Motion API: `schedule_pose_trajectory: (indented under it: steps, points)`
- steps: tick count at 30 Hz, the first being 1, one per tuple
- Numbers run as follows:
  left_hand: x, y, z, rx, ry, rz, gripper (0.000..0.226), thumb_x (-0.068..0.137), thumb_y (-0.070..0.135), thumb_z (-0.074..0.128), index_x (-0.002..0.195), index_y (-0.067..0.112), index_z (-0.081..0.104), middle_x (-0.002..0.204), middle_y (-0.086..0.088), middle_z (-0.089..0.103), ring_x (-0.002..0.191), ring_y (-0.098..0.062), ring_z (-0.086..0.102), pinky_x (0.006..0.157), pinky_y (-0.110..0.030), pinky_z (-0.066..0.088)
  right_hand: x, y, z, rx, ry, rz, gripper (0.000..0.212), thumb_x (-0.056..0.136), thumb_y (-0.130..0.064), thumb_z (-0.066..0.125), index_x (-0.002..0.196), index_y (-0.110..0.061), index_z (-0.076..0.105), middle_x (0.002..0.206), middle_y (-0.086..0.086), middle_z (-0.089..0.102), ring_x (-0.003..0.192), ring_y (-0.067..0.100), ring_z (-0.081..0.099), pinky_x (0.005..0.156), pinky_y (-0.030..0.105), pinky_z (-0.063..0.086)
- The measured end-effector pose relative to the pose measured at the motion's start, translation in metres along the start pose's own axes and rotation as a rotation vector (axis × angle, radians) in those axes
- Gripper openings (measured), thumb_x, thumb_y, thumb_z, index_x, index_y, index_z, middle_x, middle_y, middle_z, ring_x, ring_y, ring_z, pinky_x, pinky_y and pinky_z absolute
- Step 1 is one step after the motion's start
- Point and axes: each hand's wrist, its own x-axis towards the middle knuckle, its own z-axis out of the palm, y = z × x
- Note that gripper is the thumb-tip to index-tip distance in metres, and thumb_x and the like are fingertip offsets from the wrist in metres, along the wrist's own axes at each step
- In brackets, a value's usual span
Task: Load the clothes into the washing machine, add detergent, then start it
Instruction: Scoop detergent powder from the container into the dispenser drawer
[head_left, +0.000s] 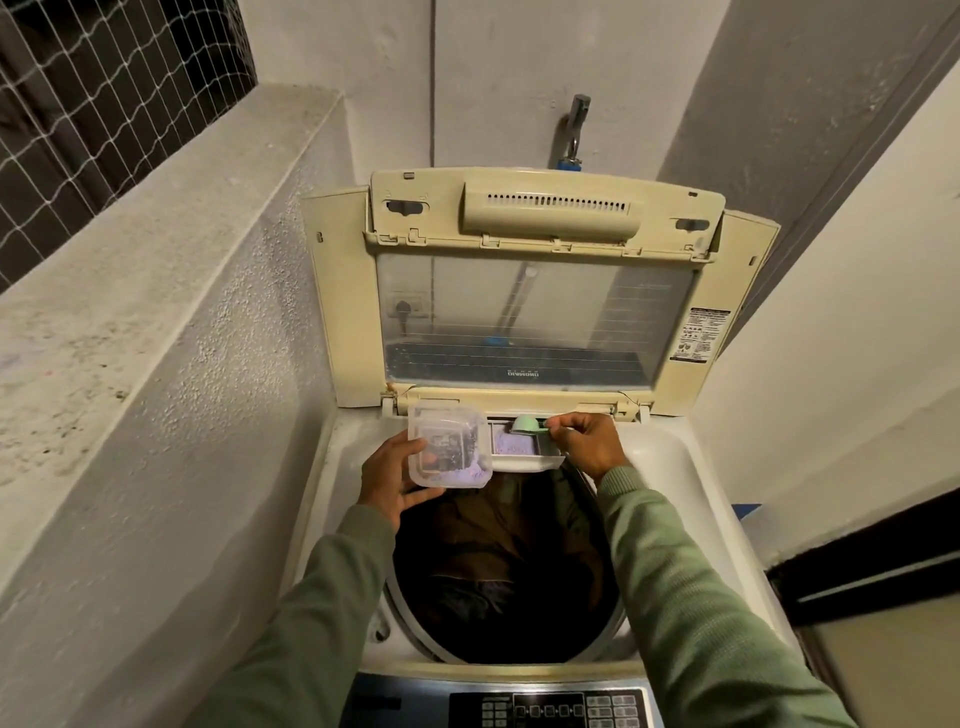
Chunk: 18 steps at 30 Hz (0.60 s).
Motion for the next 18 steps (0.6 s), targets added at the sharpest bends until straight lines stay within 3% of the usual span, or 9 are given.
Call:
schedule_pose_trajectory:
  steps: [3,7,11,14,18]
  points:
    - [0.0,0.0,0.0,-0.001,-0.005,-0.005,0.029,0.088,0.02,0.062,0.117,0.019,0.061,0.119,-0.015,0.063,0.108,-0.036,0.061,0.078,-0.046,0.057,-0.005,-0.007,0.004,-0.182,-0.08,-0.052,0.012,0.087,-0.008,0.068,0.095,-0.003,0.076,0.095,0.011,0.073,0.09,0.018,0.064,0.092,0.035,0.052]
    - [0.0,0.0,0.001,-0.002,-0.015,-0.002,0.024,0.089,0.02,0.062,0.112,0.021,0.062,0.116,-0.013,0.064,0.106,-0.034,0.062,0.075,-0.044,0.057,-0.011,-0.015,0.005,-0.214,-0.101,-0.051,0.014,0.09,-0.005,0.063,0.096,-0.001,0.074,0.09,0.006,0.07,0.087,0.015,0.062,0.087,0.027,0.048]
    - [0.001,0.0,0.001,-0.002,-0.013,0.003,0.031,0.088,0.021,0.062,0.119,0.019,0.06,0.118,-0.014,0.063,0.106,-0.035,0.061,0.076,-0.045,0.057,-0.011,-0.018,0.002,-0.197,-0.073,-0.075,0.014,0.09,-0.005,0.062,0.096,-0.003,0.074,0.094,0.007,0.07,0.089,0.019,0.063,0.089,0.03,0.051]
    - [0.001,0.001,0.002,0.002,-0.013,0.005,0.036,0.088,0.021,0.062,0.125,0.018,0.059,0.122,-0.015,0.062,0.107,-0.036,0.061,0.079,-0.047,0.058,-0.012,-0.024,-0.003,0.064,0.008,-0.044,0.016,0.09,-0.001,0.061,0.082,-0.009,0.072,0.095,0.015,0.072,0.083,0.028,0.067,0.085,0.04,0.057]
    - [-0.002,0.006,0.004,-0.012,-0.014,0.004,0.037,0.089,0.02,0.063,0.125,0.015,0.058,0.122,-0.016,0.061,0.105,-0.036,0.062,0.081,-0.05,0.057,-0.019,-0.04,-0.015,0.425,-0.033,0.075,0.011,0.091,0.004,0.057,0.09,0.002,0.068,0.089,0.023,0.07,0.058,0.025,0.067,0.057,0.029,0.06]
